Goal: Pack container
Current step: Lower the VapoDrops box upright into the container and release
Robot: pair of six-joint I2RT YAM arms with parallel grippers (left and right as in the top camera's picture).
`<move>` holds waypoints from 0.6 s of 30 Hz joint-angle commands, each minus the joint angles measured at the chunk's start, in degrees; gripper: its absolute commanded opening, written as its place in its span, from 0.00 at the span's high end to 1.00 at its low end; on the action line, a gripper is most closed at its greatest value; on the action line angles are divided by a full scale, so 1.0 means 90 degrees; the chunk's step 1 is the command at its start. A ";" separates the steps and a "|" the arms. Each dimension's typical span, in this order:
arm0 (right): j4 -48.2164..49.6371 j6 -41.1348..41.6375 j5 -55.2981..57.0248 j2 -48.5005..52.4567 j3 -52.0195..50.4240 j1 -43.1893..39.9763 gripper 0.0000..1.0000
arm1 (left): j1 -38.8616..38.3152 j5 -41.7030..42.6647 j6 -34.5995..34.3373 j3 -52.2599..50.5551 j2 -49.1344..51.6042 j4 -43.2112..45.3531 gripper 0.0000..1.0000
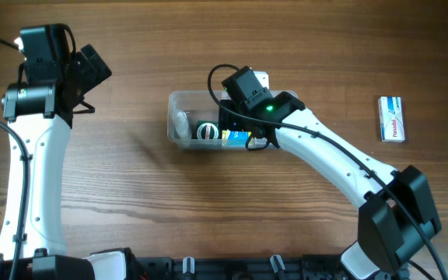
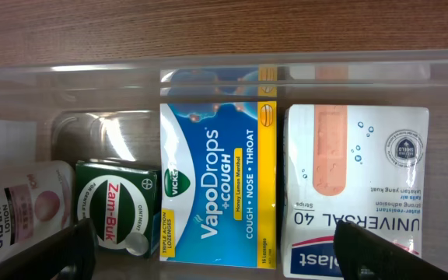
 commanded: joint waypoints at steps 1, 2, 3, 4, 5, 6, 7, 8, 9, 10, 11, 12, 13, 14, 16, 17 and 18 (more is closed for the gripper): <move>-0.0058 0.0005 0.0107 0.0073 0.0138 0.0015 0.03 | 0.0024 -0.0080 0.0034 0.0066 -0.0015 -0.0005 0.00; -0.0126 -0.0015 0.0112 0.0073 0.0138 0.0015 0.04 | 0.0024 -0.0083 0.0034 0.0066 -0.0015 -0.0005 0.00; -0.0163 -0.0075 0.0112 0.0070 0.0138 0.0015 0.06 | 0.0024 -0.0080 0.0034 0.0068 -0.0015 -0.0005 0.00; -0.0202 -0.0238 0.0112 0.0063 0.0138 0.0012 0.08 | 0.0024 -0.0083 0.0034 0.0068 -0.0015 -0.0005 0.00; -0.0236 -0.0423 0.0109 0.0032 0.0138 0.0012 0.09 | 0.0024 -0.0080 0.0034 0.0068 -0.0015 -0.0005 0.00; -0.0272 -0.0576 0.0129 0.0000 0.0141 0.0012 0.10 | 0.0024 -0.0080 0.0034 0.0066 -0.0015 -0.0005 0.00; -0.0313 -0.0651 0.0168 -0.0070 0.0146 0.0012 0.10 | 0.0024 -0.0080 0.0034 0.0068 -0.0015 -0.0005 0.00; -0.0333 -0.0661 0.0175 -0.0143 0.0146 0.0012 0.10 | 0.0024 -0.0080 0.0034 0.0068 -0.0015 -0.0005 0.00; -0.0347 -0.0646 0.0180 -0.0216 0.0146 0.0007 0.10 | 0.0024 -0.0083 0.0034 0.0068 -0.0015 -0.0005 0.00; -0.0355 -0.0636 0.0172 -0.0340 0.0146 0.0002 0.10 | 0.0024 -0.0080 0.0034 0.0066 -0.0015 -0.0005 0.00; -0.0376 -0.0639 0.0158 -0.0447 0.0146 -0.0005 0.10 | 0.0024 -0.0080 0.0034 0.0068 -0.0015 -0.0005 0.00; -0.0437 -0.0646 0.0165 -0.0568 0.0146 -0.0019 0.10 | 0.0024 -0.0083 0.0034 0.0066 -0.0015 -0.0005 0.00; -0.0520 -0.0648 0.0187 -0.0690 0.0146 -0.0058 0.09 | 0.0024 -0.0080 0.0034 0.0066 -0.0015 -0.0005 0.00; -0.0709 -0.0641 0.0240 -0.0903 0.0146 -0.0177 0.07 | 0.0024 -0.0080 0.0034 0.0066 -0.0015 -0.0005 0.00; -0.0935 -0.0641 0.0306 -0.1112 0.0146 -0.0367 0.05 | 0.0024 -0.0083 0.0034 0.0068 -0.0015 -0.0005 0.00; -0.1105 -0.0639 0.0318 -0.1248 0.0146 -0.0549 0.05 | 0.0024 -0.0083 0.0034 0.0066 -0.0015 -0.0005 0.00; -0.1226 -0.0641 0.0328 -0.1355 0.0146 -0.0714 0.04 | 0.0024 -0.0083 0.0034 0.0068 -0.0015 -0.0005 0.00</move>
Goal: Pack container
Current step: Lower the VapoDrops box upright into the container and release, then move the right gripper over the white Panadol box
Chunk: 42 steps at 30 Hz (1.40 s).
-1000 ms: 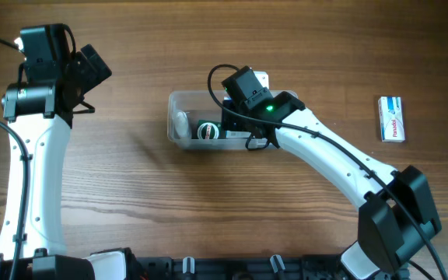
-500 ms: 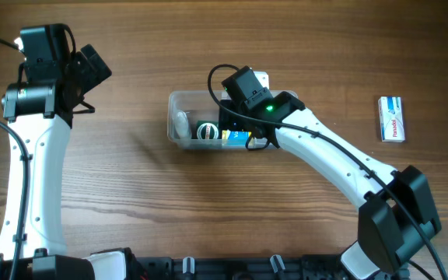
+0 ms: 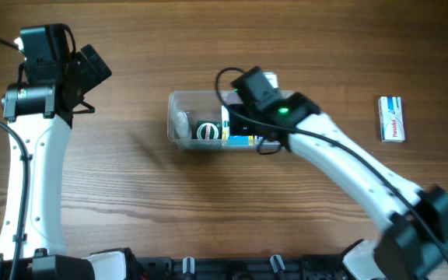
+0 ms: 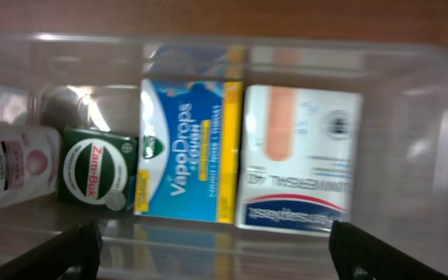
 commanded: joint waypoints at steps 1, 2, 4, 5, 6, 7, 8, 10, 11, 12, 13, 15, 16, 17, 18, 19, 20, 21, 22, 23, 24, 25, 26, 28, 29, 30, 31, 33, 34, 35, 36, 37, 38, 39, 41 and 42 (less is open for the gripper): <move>-0.0384 -0.0058 0.0282 -0.0593 0.0143 -0.0670 0.02 | 0.0024 -0.0080 0.0034 0.0068 -0.0015 -0.0005 0.00; -0.0498 -0.0063 0.0282 -0.0678 0.0143 -0.0884 0.01 | 0.0024 -0.0083 0.0034 0.0068 -0.0015 -0.0005 0.00; -0.0731 -0.0095 0.0352 -0.0797 0.0143 -0.1396 0.01 | 0.0024 -0.0080 0.0034 0.0068 -0.0015 -0.0005 0.00; -0.0860 -0.0092 0.0430 -0.0821 0.0143 -0.1678 0.00 | 0.0024 -0.0083 0.0034 0.0068 -0.0015 -0.0005 0.00; -0.0959 -0.0092 0.0505 -0.0831 0.0141 -0.1962 0.00 | 0.0024 -0.0083 0.0034 0.0066 -0.0015 -0.0005 0.00; -0.1025 -0.0107 0.0549 -0.0831 0.0141 -0.2181 0.00 | 0.0024 -0.0080 0.0034 0.0066 -0.0015 -0.0005 0.00; -0.1073 -0.0226 0.0566 -0.0828 0.0134 -0.2509 0.00 | 0.0024 -0.0083 0.0034 0.0068 -0.0015 -0.0005 0.00; -0.1107 -0.0508 0.0563 -0.0816 0.0134 -0.3174 0.00 | 0.0024 -0.0083 0.0034 0.0068 -0.0015 -0.0005 0.00; -0.1107 -0.0588 0.0563 -0.0816 0.0134 -0.3473 0.00 | 0.0024 -0.0080 0.0034 0.0068 -0.0015 -0.0005 0.00; -0.1107 -0.0588 0.0563 -0.0816 0.0134 -0.3691 0.00 | 0.0024 -0.0080 0.0034 0.0068 -0.0015 -0.0005 0.00; -0.1107 -0.0585 0.0563 -0.0811 0.0134 -0.3976 0.00 | 0.0024 -0.0080 0.0034 0.0068 -0.0015 -0.0005 0.00; -0.1105 -0.0583 0.0561 -0.0794 0.0134 -0.4568 0.00 | 0.0024 -0.0083 0.0034 0.0068 -0.0015 -0.0005 0.00; -0.1100 -0.0583 0.0561 -0.0780 0.0131 -0.4753 0.00 | 0.0024 -0.0080 0.0034 0.0066 -0.0015 -0.0005 0.00; -0.1081 -0.0583 0.0561 -0.0763 0.0117 -0.4964 0.00 | 0.0024 -0.0080 0.0034 0.0068 -0.0015 -0.0005 0.00; -0.1039 -0.0583 0.0561 -0.0758 0.0080 -0.5151 0.00 | 0.0024 -0.0083 0.0034 0.0066 -0.0015 -0.0005 0.00; -0.0988 -0.0583 0.0561 -0.0753 0.0036 -0.5282 0.00 | 0.0024 -0.0083 0.0034 0.0068 -0.0015 -0.0005 0.00; -0.0903 -0.0605 0.0563 -0.0746 -0.0039 -0.5469 0.00 | 0.0024 -0.0080 0.0034 0.0066 -0.0015 -0.0005 0.00; -0.0758 -0.0736 0.0559 -0.0746 -0.0151 -0.5639 0.00 | 0.0024 -0.0080 0.0034 0.0068 -0.0015 -0.0005 0.00; -0.0576 -0.0862 0.0559 -0.0746 -0.0277 -0.5746 0.00 | 0.0024 -0.0080 0.0034 0.0068 -0.0015 -0.0005 0.00; -0.0384 -0.1010 0.0554 -0.0746 -0.0413 -0.5841 0.00 | 0.0024 -0.0080 0.0034 0.0066 -0.0015 -0.0005 0.00; -0.0182 -0.1171 0.0537 -0.0743 -0.0542 -0.5916 0.00 | 0.0024 -0.0080 0.0034 0.0068 -0.0015 -0.0005 0.00; 0.0027 -0.1370 0.0508 -0.0731 -0.0673 -0.5972 0.00 | 0.0024 -0.0080 0.0034 0.0068 -0.0015 -0.0005 0.00; 0.0226 -0.1581 0.0454 -0.0719 -0.0794 -0.6018 0.00 | 0.0024 -0.0080 0.0034 0.0068 -0.0015 -0.0005 0.00; 0.0520 -0.1950 0.0340 -0.0692 -0.0996 -0.6062 0.00 | 0.0024 -0.0080 0.0034 0.0066 -0.0015 -0.0005 0.00; 0.0682 -0.2101 0.0316 -0.0668 -0.1098 -0.6071 0.00 | 0.0024 -0.0080 0.0034 0.0068 -0.0015 -0.0005 0.00; 0.0879 -0.2183 0.0318 -0.0661 -0.1207 -0.6071 0.00 | 0.0024 -0.0080 0.0034 0.0066 -0.0015 -0.0005 0.00; 0.1098 -0.2295 0.0318 -0.0646 -0.1328 -0.6069 0.00 | 0.0024 -0.0080 0.0034 0.0066 -0.0015 -0.0005 0.00; 0.1525 -0.2453 0.0316 -0.0610 -0.1566 -0.6069 0.00 | 0.0024 -0.0080 0.0034 0.0068 -0.0015 -0.0005 0.00; 0.1656 -0.2467 0.0316 -0.0583 -0.1630 -0.6071 0.00 | 0.0024 -0.0080 0.0034 0.0068 -0.0015 -0.0005 0.00; 0.1783 -0.2467 0.0308 -0.0546 -0.1695 -0.6071 0.00 | 0.0024 -0.0080 0.0034 0.0068 -0.0015 -0.0005 0.00; 0.1894 -0.2504 0.0279 -0.0498 -0.1753 -0.6069 0.00 | 0.0024 -0.0080 0.0034 0.0068 -0.0015 -0.0005 0.00; 0.1989 -0.2608 0.0192 -0.0444 -0.1802 -0.6071 0.00 | 0.0024 -0.0080 0.0034 0.0066 -0.0015 -0.0005 0.00; 0.2057 -0.2705 0.0114 -0.0393 -0.1841 -0.6071 0.00 | 0.0024 -0.0083 0.0034 0.0068 -0.0015 -0.0005 0.00; 0.2115 -0.2778 0.0051 -0.0316 -0.1868 -0.6071 0.00 | 0.0024 -0.0083 0.0034 0.0068 -0.0015 -0.0005 0.00; 0.2171 -0.2803 0.0056 -0.0138 -0.1868 -0.6071 0.00 | 0.0024 -0.0083 0.0034 0.0068 -0.0015 -0.0005 0.00; 0.2193 -0.2815 0.0056 -0.0058 -0.1868 -0.6071 0.00 | 0.0024 -0.0080 0.0034 0.0068 -0.0015 -0.0005 0.00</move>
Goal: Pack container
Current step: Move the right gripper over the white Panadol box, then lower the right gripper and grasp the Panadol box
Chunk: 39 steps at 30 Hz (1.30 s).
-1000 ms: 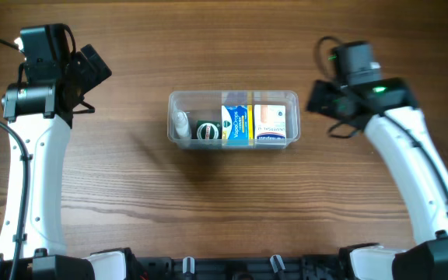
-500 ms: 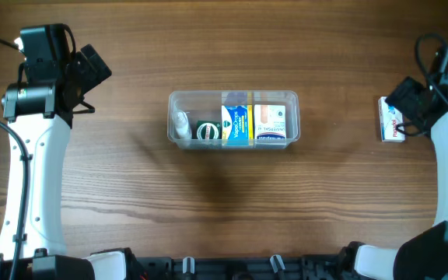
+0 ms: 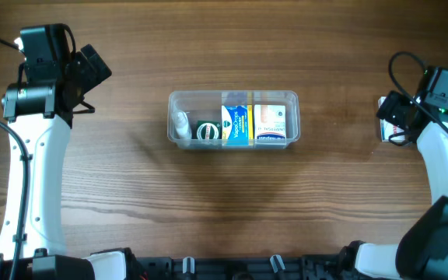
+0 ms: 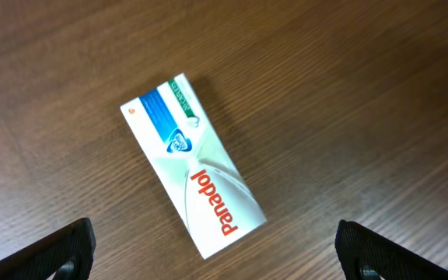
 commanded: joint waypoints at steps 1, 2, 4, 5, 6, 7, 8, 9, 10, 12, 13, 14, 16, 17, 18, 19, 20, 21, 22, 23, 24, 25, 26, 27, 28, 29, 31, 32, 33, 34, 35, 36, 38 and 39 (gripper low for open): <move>0.0134 -0.0347 -0.0185 0.0440 -0.0056 -0.0015 0.00 | 0.0024 -0.0080 0.0034 0.0066 -0.0015 -0.0002 0.00; 0.0153 -0.0391 -0.0185 0.0566 -0.0056 -0.0015 0.00 | 0.0024 -0.0083 0.0034 0.0068 -0.0015 -0.0002 0.00; 0.0187 -0.0389 -0.0185 0.0879 -0.0056 -0.0015 0.00 | 0.0024 -0.0080 0.0034 0.0068 -0.0015 -0.0002 0.00; 0.0204 -0.0389 -0.0189 0.0993 -0.0056 -0.0015 0.00 | 0.0024 -0.0083 0.0034 0.0068 -0.0015 -0.0002 0.00; 0.0231 -0.0389 -0.0189 0.1134 -0.0056 -0.0015 0.00 | 0.0024 -0.0083 0.0034 0.0068 -0.0015 -0.0002 0.00; 0.0255 -0.0389 -0.0189 0.1263 -0.0056 -0.0015 0.00 | 0.0024 -0.0080 0.0034 0.0066 -0.0015 -0.0002 0.00; 0.0284 -0.0389 -0.0189 0.1392 -0.0056 -0.0015 0.00 | 0.0024 -0.0083 0.0034 0.0068 -0.0015 -0.0002 0.00; 0.0321 -0.0389 -0.0192 0.1515 -0.0056 -0.0015 0.00 | 0.0024 -0.0080 0.0034 0.0068 -0.0015 -0.0002 0.00; 0.0347 -0.0391 -0.0221 0.1605 -0.0056 -0.0015 0.00 | 0.0024 -0.0083 0.0034 0.0066 -0.0015 -0.0002 0.00; 0.0401 -0.0386 -0.0350 0.1712 -0.0056 -0.0015 0.00 | 0.0024 -0.0080 0.0034 0.0066 -0.0015 -0.0002 0.00; 0.0432 -0.0386 -0.0427 0.1744 -0.0056 -0.0015 0.00 | 0.0024 -0.0080 0.0034 0.0068 -0.0015 -0.0002 0.00; 0.0476 -0.0384 -0.0457 0.1775 -0.0056 -0.0015 0.00 | 0.0024 -0.0083 0.0034 0.0066 -0.0015 -0.0002 0.00; 0.0532 -0.0367 -0.0471 0.1775 -0.0056 -0.0015 0.00 | 0.0024 -0.0083 0.0034 0.0066 -0.0015 -0.0002 0.00; 0.0559 -0.0364 -0.0471 0.1773 -0.0056 -0.0015 0.00 | 0.0024 -0.0083 0.0034 0.0068 -0.0015 -0.0002 0.00; 0.0566 -0.0364 -0.0474 0.1773 -0.0056 -0.0015 0.00 | 0.0024 -0.0080 0.0034 0.0068 -0.0015 -0.0002 0.00; 0.0568 -0.0347 -0.0471 0.1773 -0.0053 -0.0012 0.00 | 0.0024 -0.0080 0.0034 0.0066 -0.0015 -0.0002 0.00; 0.0566 -0.0296 -0.0471 0.1773 -0.0056 -0.0015 0.00 | 0.0024 -0.0080 0.0034 0.0066 -0.0015 -0.0002 0.00; 0.0563 -0.0124 -0.0478 0.1773 -0.0053 -0.0012 0.01 | 0.0024 -0.0083 0.0034 0.0066 -0.0015 -0.0002 0.00; 0.0556 0.0007 -0.0483 0.1773 -0.0053 -0.0012 0.01 | 0.0024 -0.0080 0.0034 0.0068 -0.0015 -0.0002 0.00; 0.0546 0.0044 -0.0534 0.1773 -0.0053 -0.0012 0.01 | 0.0024 -0.0080 0.0034 0.0066 -0.0015 -0.0002 0.00; 0.0534 0.0041 -0.0644 0.1773 -0.0053 -0.0012 0.02 | 0.0024 -0.0083 0.0034 0.0068 -0.0015 -0.0002 0.00; 0.0534 0.0044 -0.0724 0.1773 -0.0053 -0.0012 0.04 | 0.0024 -0.0080 0.0034 0.0068 -0.0015 -0.0002 0.00; 0.0537 0.0044 -0.0743 0.1773 -0.0053 -0.0012 0.05 | 0.0024 -0.0083 0.0034 0.0066 -0.0015 -0.0002 0.00; 0.0534 0.0044 -0.0738 0.1773 -0.0053 -0.0012 0.07 | 0.0024 -0.0083 0.0034 0.0068 -0.0015 -0.0002 0.00; 0.0534 0.0041 -0.0738 0.1773 -0.0053 -0.0012 0.09 | 0.0024 -0.0083 0.0034 0.0068 -0.0015 -0.0002 0.00; 0.0534 0.0039 -0.0738 0.1773 -0.0053 -0.0012 0.12 | 0.0024 -0.0080 0.0034 0.0066 -0.0015 -0.0002 0.00; 0.0529 0.0036 -0.0736 0.1773 -0.0053 -0.0012 0.20 | 0.0024 -0.0080 0.0034 0.0068 -0.0015 -0.0002 0.00; 0.0527 0.0039 -0.0736 0.1773 -0.0053 -0.0015 0.22 | 0.0024 -0.0080 0.0034 0.0066 -0.0015 -0.0002 0.00; 0.0522 0.0036 -0.0736 0.1773 -0.0053 -0.0012 0.24 | 0.0024 -0.0080 0.0034 0.0068 -0.0015 -0.0002 0.00; 0.0512 0.0034 -0.0733 0.1773 -0.0053 -0.0012 0.25 | 0.0024 -0.0083 0.0034 0.0068 -0.0015 -0.0002 0.00; 0.0512 0.0036 -0.0733 0.1773 -0.0053 -0.0012 0.26 | 0.0024 -0.0080 0.0034 0.0066 -0.0015 -0.0002 0.00; 0.0512 0.0039 -0.0733 0.1773 -0.0053 -0.0012 0.27 | 0.0024 -0.0080 0.0034 0.0068 -0.0015 -0.0002 0.00; 0.0512 0.0034 -0.0731 0.1773 -0.0053 -0.0012 0.29 | 0.0024 -0.0080 0.0034 0.0068 -0.0015 -0.0002 0.00; 0.0512 0.0039 -0.0731 0.1773 -0.0053 -0.0012 0.30 | 0.0024 -0.0083 0.0034 0.0068 -0.0015 -0.0002 0.00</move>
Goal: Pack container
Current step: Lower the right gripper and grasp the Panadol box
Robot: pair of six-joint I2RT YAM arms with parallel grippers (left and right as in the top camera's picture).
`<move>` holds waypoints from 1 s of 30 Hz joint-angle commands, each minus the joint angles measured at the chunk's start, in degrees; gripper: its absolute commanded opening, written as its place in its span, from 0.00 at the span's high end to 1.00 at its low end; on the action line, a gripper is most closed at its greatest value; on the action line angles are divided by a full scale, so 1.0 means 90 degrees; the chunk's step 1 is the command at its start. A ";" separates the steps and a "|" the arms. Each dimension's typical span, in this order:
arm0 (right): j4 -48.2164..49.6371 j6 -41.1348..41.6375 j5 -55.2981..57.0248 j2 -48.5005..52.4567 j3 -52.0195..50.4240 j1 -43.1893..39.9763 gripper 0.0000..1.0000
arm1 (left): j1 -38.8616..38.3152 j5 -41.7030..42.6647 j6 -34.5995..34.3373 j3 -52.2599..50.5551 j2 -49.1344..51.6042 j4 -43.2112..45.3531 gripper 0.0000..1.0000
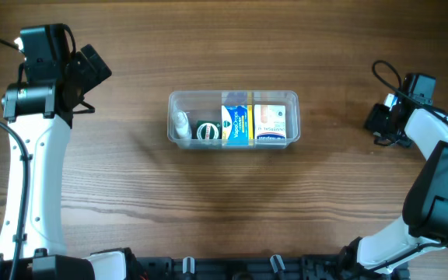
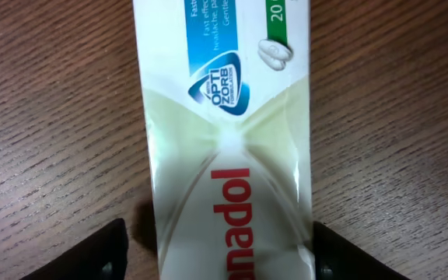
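A white Panadol box (image 2: pixel 228 117) lies flat on the wooden table at the far right. My right gripper (image 2: pixel 216 257) is low over it and open, one finger on each long side: the right finger is at the box's edge, the left a little off it. Seen from overhead, the right gripper (image 1: pixel 383 124) covers the box. The clear plastic container (image 1: pixel 232 96) stands mid-table holding a calamine bottle (image 1: pixel 180 123), a Zam-Buk tin (image 1: pixel 207 131), a VapoDrops box (image 1: pixel 237 124) and a plasters box (image 1: pixel 271 124). My left gripper (image 1: pixel 92 68) hangs at the far left.
The left arm (image 1: pixel 33 155) runs along the table's left side, well away from the container. Bare wood lies between the container and the right gripper. The table's right edge is close behind the right arm.
My right gripper was higher above the Panadol box, which lay at a slant in its view. Now it is low, with the box lined up between its open fingers. The left arm is unchanged.
My right gripper was open inside the container, over the VapoDrops and plasters boxes. Then it stood slightly higher above them. Later it was at the far right above the Panadol box, and now it straddles that box. The left arm never moved.
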 commanded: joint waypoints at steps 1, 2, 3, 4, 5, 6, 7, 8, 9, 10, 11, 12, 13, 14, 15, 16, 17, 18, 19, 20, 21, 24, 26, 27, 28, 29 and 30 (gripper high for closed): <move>-0.0007 0.0051 -0.0100 0.0070 -0.0044 -0.0012 0.32 | 0.0024 -0.0080 0.0034 0.0068 -0.0015 -0.0002 0.00; -0.0010 0.0049 -0.0100 0.0070 -0.0044 -0.0012 0.33 | 0.0024 -0.0080 0.0034 0.0068 -0.0015 -0.0002 0.00; -0.0012 0.0051 -0.0102 0.0070 -0.0044 -0.0012 0.34 | 0.0024 -0.0080 0.0034 0.0068 -0.0015 -0.0002 0.00; -0.0039 0.0051 -0.0100 0.0070 -0.0044 -0.0012 0.34 | 0.0024 -0.0083 0.0034 0.0068 -0.0015 -0.0002 0.00; -0.0068 0.0049 -0.0100 0.0066 -0.0044 -0.0012 0.35 | 0.0024 -0.0080 0.0034 0.0068 -0.0015 -0.0002 0.00; -0.0085 0.0051 -0.0102 0.0063 -0.0044 -0.0012 0.37 | 0.0024 -0.0080 0.0034 0.0068 -0.0015 -0.0002 0.00; -0.0083 0.0053 -0.0102 0.0061 -0.0044 -0.0012 0.41 | 0.0024 -0.0083 0.0034 0.0068 -0.0015 -0.0002 0.00; -0.0083 0.0053 -0.0102 0.0058 -0.0044 -0.0012 0.43 | 0.0024 -0.0080 0.0034 0.0068 -0.0015 -0.0002 0.00; -0.0090 0.0053 -0.0104 0.0058 -0.0041 -0.0012 0.48 | 0.0024 -0.0080 0.0034 0.0066 -0.0015 -0.0002 0.00; -0.0100 0.0058 -0.0104 0.0058 -0.0039 -0.0012 0.53 | 0.0024 -0.0080 0.0034 0.0068 -0.0015 -0.0002 0.00; -0.0102 0.0066 -0.0104 0.0058 -0.0039 -0.0012 0.55 | 0.0024 -0.0080 0.0034 0.0068 -0.0015 -0.0002 0.00; -0.0104 0.0085 -0.0102 0.0058 -0.0036 -0.0012 0.55 | 0.0024 -0.0080 0.0034 0.0068 -0.0015 -0.0002 0.00; -0.0104 0.0112 -0.0102 0.0053 -0.0036 -0.0012 0.55 | 0.0024 -0.0080 0.0034 0.0068 -0.0015 -0.0002 0.00; -0.0102 0.0138 -0.0102 0.0049 -0.0036 -0.0012 0.55 | 0.0024 -0.0083 0.0034 0.0066 -0.0015 -0.0002 0.00; -0.0104 0.0136 -0.0102 0.0041 -0.0032 -0.0012 0.55 | 0.0024 -0.0080 0.0034 0.0066 -0.0015 -0.0002 0.00; -0.0104 0.0138 -0.0102 0.0029 -0.0029 -0.0012 0.55 | 0.0024 -0.0083 0.0034 0.0066 -0.0015 -0.0002 0.00; -0.0109 0.0141 -0.0102 0.0015 -0.0027 -0.0012 0.55 | 0.0024 -0.0083 0.0034 0.0066 -0.0015 -0.0002 0.00; -0.0129 0.0141 -0.0104 -0.0017 -0.0019 -0.0012 0.56 | 0.0024 -0.0080 0.0034 0.0066 -0.0015 -0.0002 0.00; -0.0146 0.0141 -0.0104 -0.0056 -0.0010 -0.0012 0.55 | 0.0024 -0.0080 0.0034 0.0066 -0.0015 -0.0002 0.00; -0.0192 0.0141 -0.0104 -0.0117 0.0005 -0.0012 0.56 | 0.0024 -0.0080 0.0034 0.0068 -0.0015 -0.0002 0.00; -0.0257 0.0136 -0.0104 -0.0185 0.0032 -0.0012 0.56 | 0.0024 -0.0080 0.0034 0.0066 -0.0015 -0.0002 0.00; -0.0532 0.0131 -0.0104 -0.0452 0.0158 -0.0012 0.55 | 0.0024 -0.0083 0.0034 0.0066 -0.0015 -0.0002 0.00; -0.0714 0.0124 -0.0114 -0.0753 0.0270 0.0005 0.55 | 0.0024 -0.0083 0.0034 0.0068 -0.0015 -0.0002 0.00; -0.0765 0.0117 -0.0136 -0.0877 0.0296 0.0017 0.56 | 0.0024 -0.0080 0.0034 0.0068 -0.0015 -0.0002 0.00; -0.0828 0.0092 -0.0163 -0.1042 0.0323 0.0044 0.56 | 0.0024 -0.0080 0.0034 0.0068 -0.0015 -0.0002 0.00; -0.0879 0.0007 -0.0214 -0.1217 0.0338 0.0085 0.57 | 0.0024 -0.0080 0.0034 0.0068 -0.0015 -0.0002 0.00; -0.0920 -0.0221 -0.0364 -0.1450 0.0340 0.0148 0.57 | 0.0024 -0.0083 0.0034 0.0068 -0.0015 -0.0002 0.00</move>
